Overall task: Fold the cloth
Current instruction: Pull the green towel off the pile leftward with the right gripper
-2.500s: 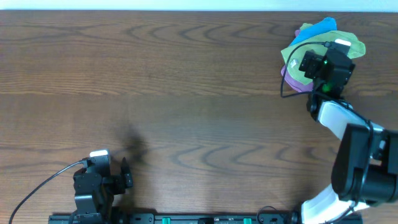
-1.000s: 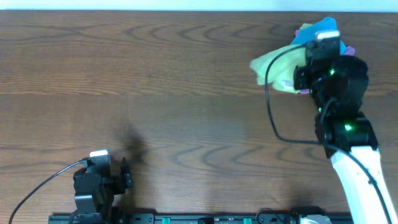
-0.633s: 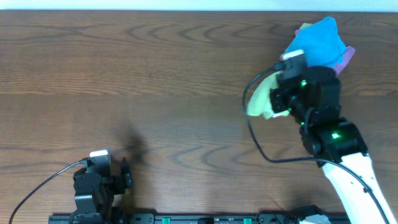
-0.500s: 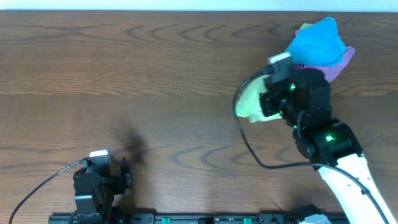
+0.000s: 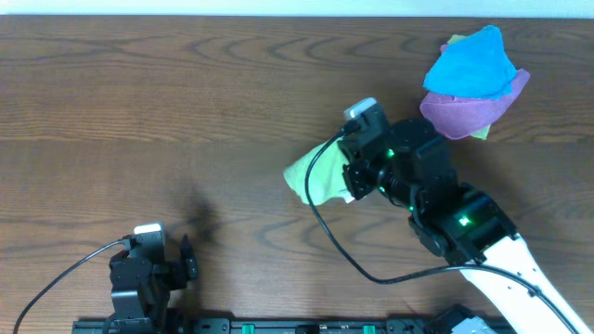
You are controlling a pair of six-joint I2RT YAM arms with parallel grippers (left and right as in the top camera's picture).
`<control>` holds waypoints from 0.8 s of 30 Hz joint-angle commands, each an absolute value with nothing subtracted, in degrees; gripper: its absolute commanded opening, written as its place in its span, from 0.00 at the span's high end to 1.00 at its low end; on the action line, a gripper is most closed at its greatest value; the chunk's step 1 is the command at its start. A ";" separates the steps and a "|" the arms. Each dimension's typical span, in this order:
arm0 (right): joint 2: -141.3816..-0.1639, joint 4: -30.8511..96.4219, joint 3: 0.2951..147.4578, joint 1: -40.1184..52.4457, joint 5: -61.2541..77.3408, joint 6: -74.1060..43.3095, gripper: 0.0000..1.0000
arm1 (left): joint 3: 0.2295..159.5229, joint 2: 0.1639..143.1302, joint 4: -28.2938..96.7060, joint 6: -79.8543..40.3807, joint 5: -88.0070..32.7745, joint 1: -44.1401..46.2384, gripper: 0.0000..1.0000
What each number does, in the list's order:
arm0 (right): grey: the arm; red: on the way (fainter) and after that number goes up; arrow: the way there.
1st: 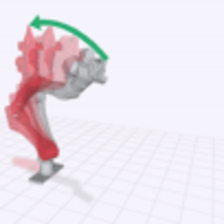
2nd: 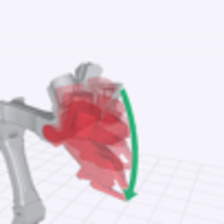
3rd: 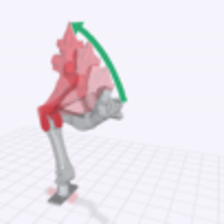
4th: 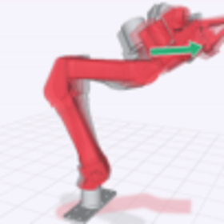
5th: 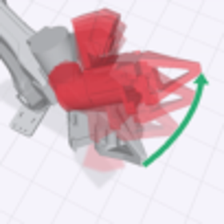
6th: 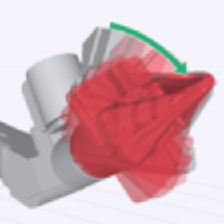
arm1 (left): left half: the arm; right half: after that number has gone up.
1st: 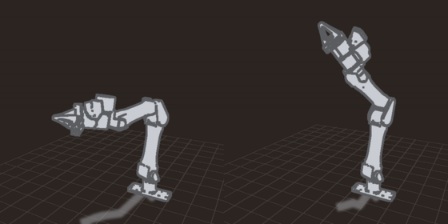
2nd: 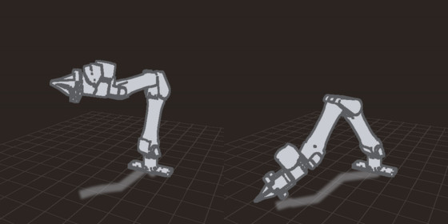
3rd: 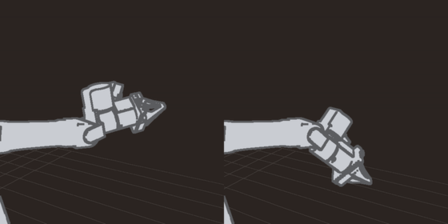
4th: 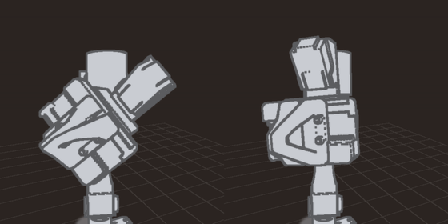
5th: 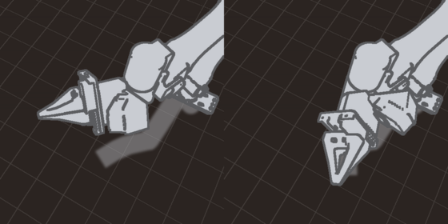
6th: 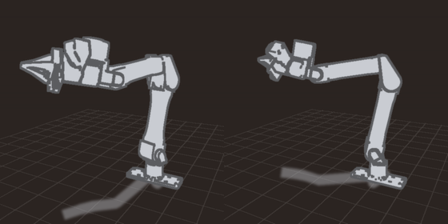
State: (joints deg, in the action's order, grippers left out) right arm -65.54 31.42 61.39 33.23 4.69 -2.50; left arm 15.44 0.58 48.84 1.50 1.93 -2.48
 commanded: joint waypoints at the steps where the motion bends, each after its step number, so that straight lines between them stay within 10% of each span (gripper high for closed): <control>1: -67.70 30.85 62.67 34.92 10.68 -4.36 0.98 | 13.10 0.21 51.03 1.08 2.52 -2.57 0.04; 17: -82.00 21.12 62.67 34.74 -0.91 1.74 0.98 | 13.10 0.21 51.03 1.08 2.52 -2.57 0.05; 18: -84.47 16.19 62.67 33.26 -7.33 2.55 0.80 | 13.10 0.21 51.03 1.08 2.52 -2.57 0.05; 20: -87.99 6.17 62.76 30.59 -18.94 2.68 0.12 | 13.10 0.21 51.00 1.08 2.52 -2.57 0.05; 24: -90.00 -0.73 64.62 27.09 -22.85 3.86 0.01 | 13.10 0.21 51.03 1.08 2.50 -2.57 0.05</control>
